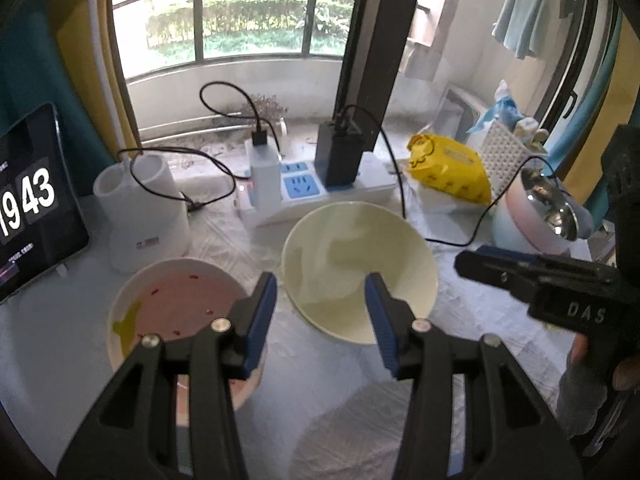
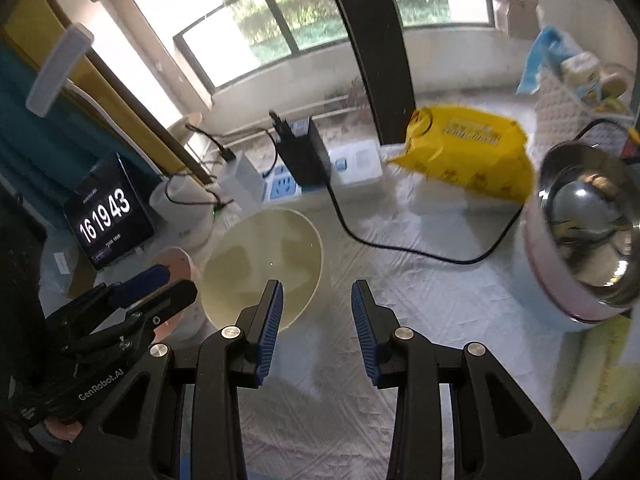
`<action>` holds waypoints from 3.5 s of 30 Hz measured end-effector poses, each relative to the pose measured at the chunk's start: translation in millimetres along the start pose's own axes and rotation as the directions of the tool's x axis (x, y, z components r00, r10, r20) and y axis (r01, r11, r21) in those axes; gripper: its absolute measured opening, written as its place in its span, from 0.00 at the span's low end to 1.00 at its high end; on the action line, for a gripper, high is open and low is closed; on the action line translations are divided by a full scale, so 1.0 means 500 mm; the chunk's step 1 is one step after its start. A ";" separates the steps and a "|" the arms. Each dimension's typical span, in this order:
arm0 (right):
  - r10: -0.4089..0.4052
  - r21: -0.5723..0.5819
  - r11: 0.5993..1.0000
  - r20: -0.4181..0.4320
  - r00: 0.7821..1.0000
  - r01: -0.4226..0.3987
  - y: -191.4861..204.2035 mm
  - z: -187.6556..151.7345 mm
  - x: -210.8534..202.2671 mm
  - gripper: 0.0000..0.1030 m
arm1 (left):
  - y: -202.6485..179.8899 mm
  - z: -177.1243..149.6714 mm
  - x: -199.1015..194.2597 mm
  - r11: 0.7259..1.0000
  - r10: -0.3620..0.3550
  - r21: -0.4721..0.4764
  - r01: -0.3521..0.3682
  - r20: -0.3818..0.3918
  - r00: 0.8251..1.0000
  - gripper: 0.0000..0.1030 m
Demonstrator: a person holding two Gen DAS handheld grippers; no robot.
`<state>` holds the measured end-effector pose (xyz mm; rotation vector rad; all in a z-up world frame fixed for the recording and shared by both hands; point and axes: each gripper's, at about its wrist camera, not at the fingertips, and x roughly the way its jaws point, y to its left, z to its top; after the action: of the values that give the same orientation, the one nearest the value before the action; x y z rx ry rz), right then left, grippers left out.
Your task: Organize plates and bowls
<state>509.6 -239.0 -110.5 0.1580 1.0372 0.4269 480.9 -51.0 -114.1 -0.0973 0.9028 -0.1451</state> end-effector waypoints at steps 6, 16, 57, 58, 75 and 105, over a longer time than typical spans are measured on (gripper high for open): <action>0.028 0.029 0.999 -0.075 0.997 -0.026 -0.006 0.019 0.049 0.36 | 0.003 0.001 0.032 1.000 0.010 0.007 -0.010 -0.025 1.000 0.46; 0.030 0.033 0.999 -0.136 0.990 -0.026 -0.011 0.032 0.111 0.36 | -0.003 0.024 0.068 0.997 0.073 0.045 -0.071 -0.046 0.996 0.46; 0.009 -0.057 0.998 0.001 1.000 -0.009 -0.015 0.020 0.055 0.10 | -0.041 0.016 0.030 0.994 0.051 0.094 -0.054 0.032 0.998 0.21; 0.011 -0.055 0.998 0.009 1.000 -0.010 -0.015 0.021 0.049 0.10 | -0.042 0.016 0.023 0.994 0.046 0.093 -0.049 0.039 0.998 0.21; 0.007 -0.075 0.997 0.096 0.995 0.000 0.037 0.001 -0.064 0.10 | -0.060 0.008 -0.101 0.995 0.014 0.093 -0.027 0.136 0.991 0.20; -0.010 -0.084 0.996 0.153 0.988 0.023 0.096 -0.083 -0.200 0.10 | -0.079 -0.051 -0.239 0.994 -0.047 0.103 0.027 0.187 0.981 0.20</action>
<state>417.7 -239.9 -36.2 0.1040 0.8683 0.4367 384.2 -70.6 -31.6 -0.0337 0.7028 -0.2121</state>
